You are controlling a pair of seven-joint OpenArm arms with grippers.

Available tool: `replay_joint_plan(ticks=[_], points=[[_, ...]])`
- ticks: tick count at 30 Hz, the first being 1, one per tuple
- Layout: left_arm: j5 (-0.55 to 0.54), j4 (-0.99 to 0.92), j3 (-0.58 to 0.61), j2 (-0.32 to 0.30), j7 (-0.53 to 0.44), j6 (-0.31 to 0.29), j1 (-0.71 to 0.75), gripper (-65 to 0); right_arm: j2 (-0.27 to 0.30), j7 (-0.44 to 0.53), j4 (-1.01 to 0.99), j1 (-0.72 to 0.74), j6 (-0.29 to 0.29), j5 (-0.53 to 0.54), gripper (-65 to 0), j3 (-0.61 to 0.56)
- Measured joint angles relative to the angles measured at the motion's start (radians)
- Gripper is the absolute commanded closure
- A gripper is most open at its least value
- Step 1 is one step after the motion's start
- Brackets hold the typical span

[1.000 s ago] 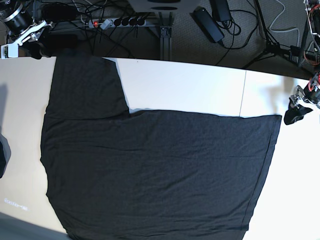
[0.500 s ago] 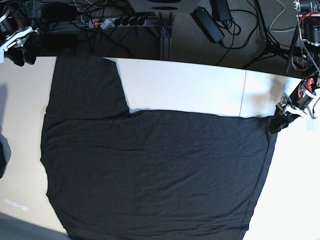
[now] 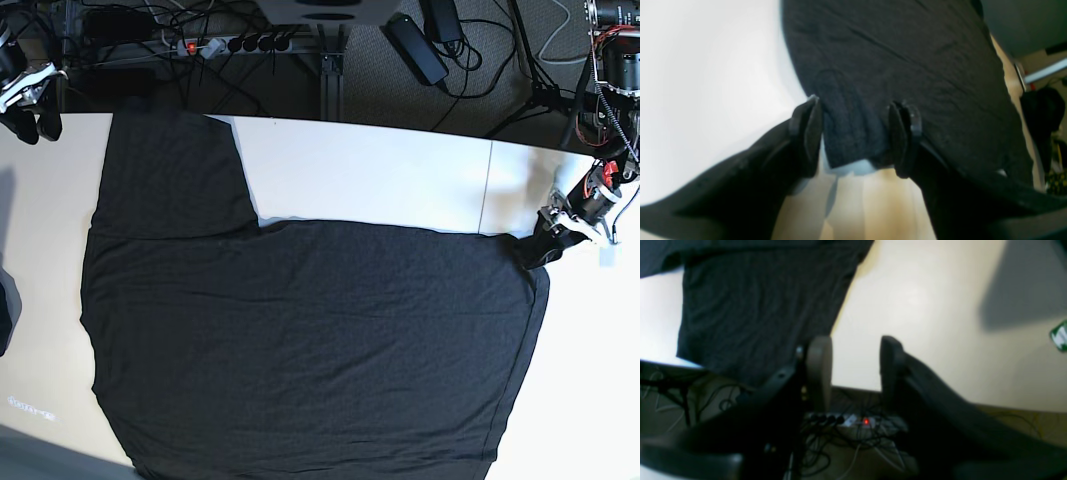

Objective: Fold the T-shirt properly
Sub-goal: 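Lower both grippers and pinch the black shirt's hem corners, then lift the hem with both grippers and pull it across toward the collar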

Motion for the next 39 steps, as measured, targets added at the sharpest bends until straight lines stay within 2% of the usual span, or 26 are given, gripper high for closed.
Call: replay_joint_plan(ticks=[9, 11, 19, 25, 39], points=[[0.014, 0.007, 0.004, 0.008, 0.009, 0.0, -0.008, -36.1, -0.002, -0.042, -0.157, 0.13, -0.003, 0.008, -24.3, -0.003], [0.014, 0.007, 0.004, 0.008, 0.008, 0.0, -0.009, -36.1, -0.002, -0.049, -0.212, 0.153, -0.003, 0.036, -27.3, -0.021], [-0.009, 0.006, 0.006, 0.008, 0.01, 0.0, -0.011, -34.3, -0.003, -0.064, -0.343, 0.247, -0.002, 0.064, -29.1, -0.167], [-0.024, 0.005, 0.006, 0.008, 0.02, 0.0, -0.011, -34.3, -0.002, -0.02, -0.412, 0.338, -0.002, 0.087, -30.0, -0.288], [-0.034, 0.005, 0.006, 0.008, 0.038, 0.0, -0.013, -34.3, -0.038, -0.002, -0.381, 0.354, -0.005, 0.14, -30.0, -0.471]])
